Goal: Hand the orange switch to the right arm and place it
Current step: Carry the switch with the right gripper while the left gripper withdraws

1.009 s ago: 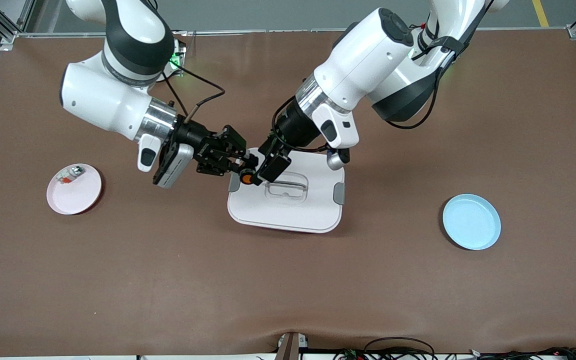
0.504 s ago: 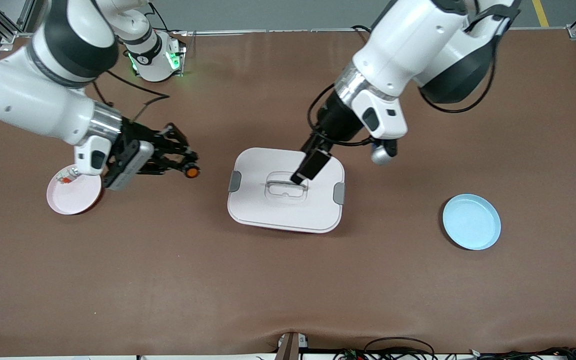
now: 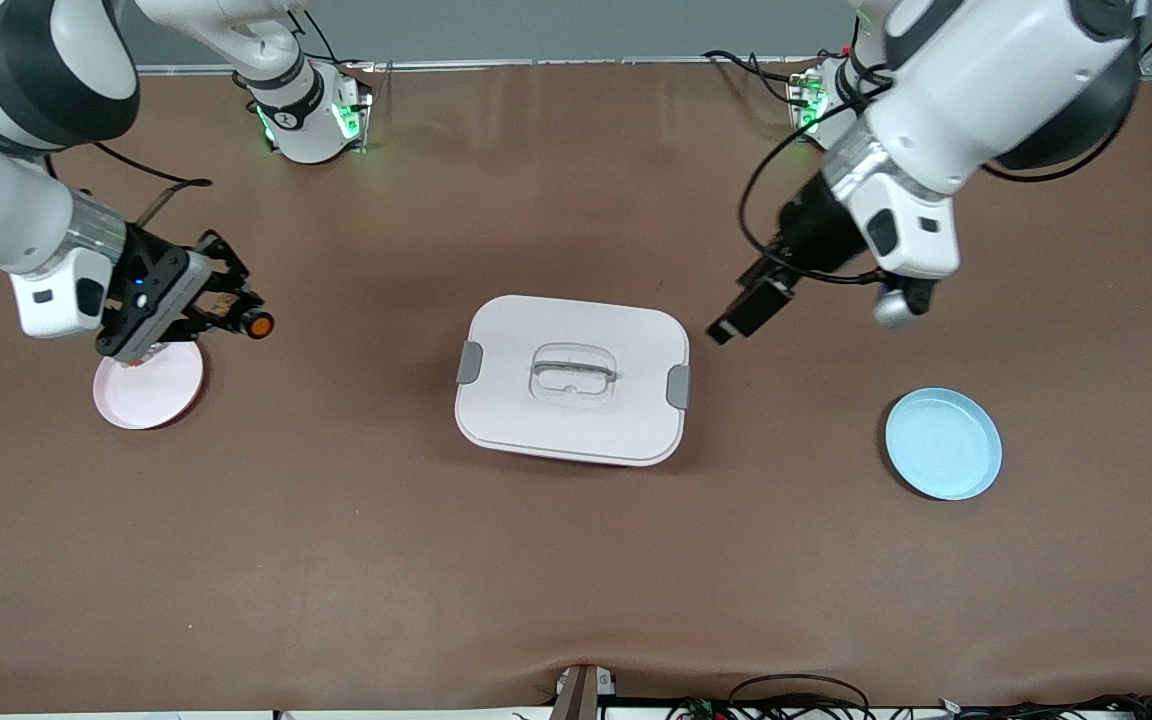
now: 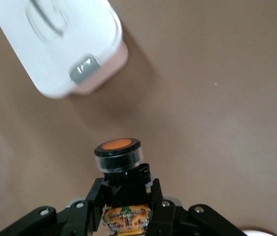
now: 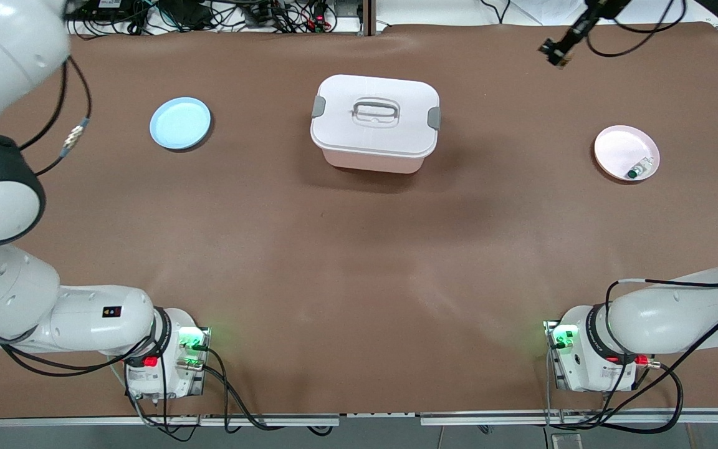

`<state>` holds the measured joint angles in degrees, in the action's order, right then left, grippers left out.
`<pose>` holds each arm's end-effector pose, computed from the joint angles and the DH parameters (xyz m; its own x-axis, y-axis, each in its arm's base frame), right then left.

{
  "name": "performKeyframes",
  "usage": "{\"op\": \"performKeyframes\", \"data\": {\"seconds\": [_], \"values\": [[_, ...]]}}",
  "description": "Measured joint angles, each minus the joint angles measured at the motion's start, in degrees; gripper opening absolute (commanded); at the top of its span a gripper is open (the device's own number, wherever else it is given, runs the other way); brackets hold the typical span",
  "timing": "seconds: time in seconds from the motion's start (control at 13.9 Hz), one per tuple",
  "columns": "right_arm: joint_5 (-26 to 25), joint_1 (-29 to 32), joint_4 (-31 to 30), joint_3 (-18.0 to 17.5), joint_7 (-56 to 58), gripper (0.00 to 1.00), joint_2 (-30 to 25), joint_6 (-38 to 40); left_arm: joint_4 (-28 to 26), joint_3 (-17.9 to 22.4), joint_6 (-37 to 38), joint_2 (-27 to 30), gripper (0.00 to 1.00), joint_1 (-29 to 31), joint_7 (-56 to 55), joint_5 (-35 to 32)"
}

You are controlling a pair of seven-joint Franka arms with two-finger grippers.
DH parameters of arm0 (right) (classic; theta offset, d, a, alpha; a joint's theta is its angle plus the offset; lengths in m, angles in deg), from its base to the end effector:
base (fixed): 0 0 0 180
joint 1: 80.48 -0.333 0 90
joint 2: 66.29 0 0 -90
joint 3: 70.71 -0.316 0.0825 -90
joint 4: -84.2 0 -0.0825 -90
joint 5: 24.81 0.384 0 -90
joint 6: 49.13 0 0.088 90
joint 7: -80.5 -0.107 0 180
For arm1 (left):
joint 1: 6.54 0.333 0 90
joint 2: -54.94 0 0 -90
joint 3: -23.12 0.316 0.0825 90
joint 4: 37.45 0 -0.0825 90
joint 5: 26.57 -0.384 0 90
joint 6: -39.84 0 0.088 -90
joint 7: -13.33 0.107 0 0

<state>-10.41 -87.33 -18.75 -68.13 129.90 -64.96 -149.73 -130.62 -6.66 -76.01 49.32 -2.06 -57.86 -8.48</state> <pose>0.5607 0.0643 0.5225 0.6406 0.7556 0.1369 0.7643 -0.6101 -0.2091 0.5569 -0.2675 0.5972 0.6365 0.7313 -0.2450 0.7576 -0.5332 0.3765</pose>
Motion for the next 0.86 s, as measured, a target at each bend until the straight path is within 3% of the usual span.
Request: {"op": "performKeyframes", "data": {"seconds": [0.5,0.86], "values": [[-9.5,10.0,-0.9,0.1,21.8,0.0,0.0,0.2,-0.6,0.2,18.5,4.9,1.0,16.1,27.0,0.5],[-13.4,13.2,-4.9,0.1,32.0,0.0,0.1,-5.4,-0.7,0.4,23.1,6.2,1.0,22.6,43.8,-2.5]]}}
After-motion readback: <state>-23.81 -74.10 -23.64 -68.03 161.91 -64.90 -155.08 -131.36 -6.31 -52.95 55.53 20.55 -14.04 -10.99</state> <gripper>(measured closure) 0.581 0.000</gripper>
